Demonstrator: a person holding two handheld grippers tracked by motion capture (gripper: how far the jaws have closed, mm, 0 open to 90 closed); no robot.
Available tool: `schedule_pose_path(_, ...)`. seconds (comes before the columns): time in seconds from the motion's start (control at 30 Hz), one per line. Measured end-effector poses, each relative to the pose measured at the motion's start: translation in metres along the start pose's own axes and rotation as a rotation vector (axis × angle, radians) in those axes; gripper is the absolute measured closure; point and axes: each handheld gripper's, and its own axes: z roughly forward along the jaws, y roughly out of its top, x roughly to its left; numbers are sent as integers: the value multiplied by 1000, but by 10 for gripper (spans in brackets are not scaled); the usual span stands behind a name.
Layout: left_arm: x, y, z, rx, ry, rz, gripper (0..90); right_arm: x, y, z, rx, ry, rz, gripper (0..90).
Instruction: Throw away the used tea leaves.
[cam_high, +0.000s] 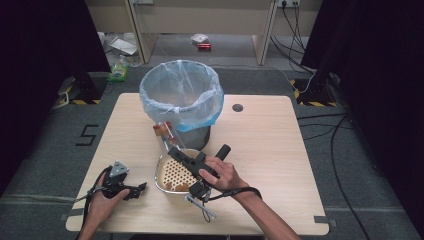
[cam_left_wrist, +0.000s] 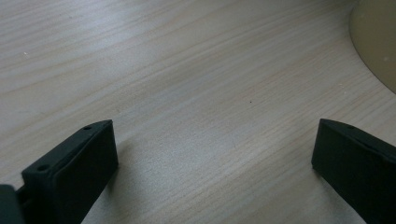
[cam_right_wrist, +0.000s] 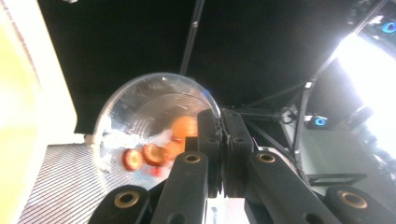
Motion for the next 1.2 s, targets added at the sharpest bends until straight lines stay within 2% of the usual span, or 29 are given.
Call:
schedule_pose_path(0.07, 0, 0, 0, 0, 0, 0, 0, 4, 1, -1, 4, -4, 17, 888)
schedule_pose_path(0.1, 0, 0, 0, 1, 0, 0, 0, 4, 5, 0, -9, -3, -19, 886)
schedule_pose_path(0.2, 0, 0, 0, 1, 0, 0, 0, 9, 2, 4, 10, 17, -19, 887)
schedule_pose_path(0.3, 0, 0, 0, 1, 0, 0, 0, 7, 4, 3, 12, -1, -12, 888)
schedule_pose_path(0.37, 0, 0, 0, 0, -1, -1, 0, 7, 4, 3, 14, 0, -28, 887)
schedule_pose_path(0.43, 0, 0, 0, 1, 0, 0, 0, 5, 5, 1, 21, -23, -47, 887)
schedule_pose_path(0.5, 0, 0, 0, 0, 0, 0, 0, 6, 8, 0, 14, -36, -90, 887)
schedule_pose_path(0.57, 0, 0, 0, 0, 0, 0, 0, 4, 9, -1, 19, -48, -88, 888)
schedule_pose_path(0.63, 0, 0, 0, 1, 0, 0, 0, 10, 5, 3, 35, -18, -99, 887)
schedule_pose_path(0.7, 0, 0, 0, 0, 0, 0, 0, 6, 5, 4, 44, -40, -74, 888)
schedule_pose_path(0.77, 0, 0, 0, 0, 0, 0, 0, 6, 5, 5, 42, -32, -91, 887)
schedule_pose_path(0.83, 0, 0, 0, 1, 0, 0, 0, 4, 2, 5, 55, -38, -76, 887)
schedule_pose_path(0.9, 0, 0, 0, 0, 0, 0, 0, 3, 3, 5, 57, -42, -82, 888)
schedule_pose_path(1.07, 0, 0, 0, 1, 0, 0, 0, 3, 6, 2, 46, -23, -53, 887)
schedule_pose_path(1.1, 0, 0, 0, 0, -1, 0, 0, 0, 4, 1, 60, -27, 3, 887)
schedule_pose_path(1.13, 0, 0, 0, 0, -1, 0, 0, -1, 3, 0, 60, -19, 23, 887)
schedule_pose_path(1.17, 0, 0, 0, 1, 0, 0, 0, -1, 3, 0, 60, -19, 23, 887)
schedule_pose_path(1.2, 0, 0, 0, 0, 0, 0, 0, -5, 2, -2, 61, 7, 136, 886)
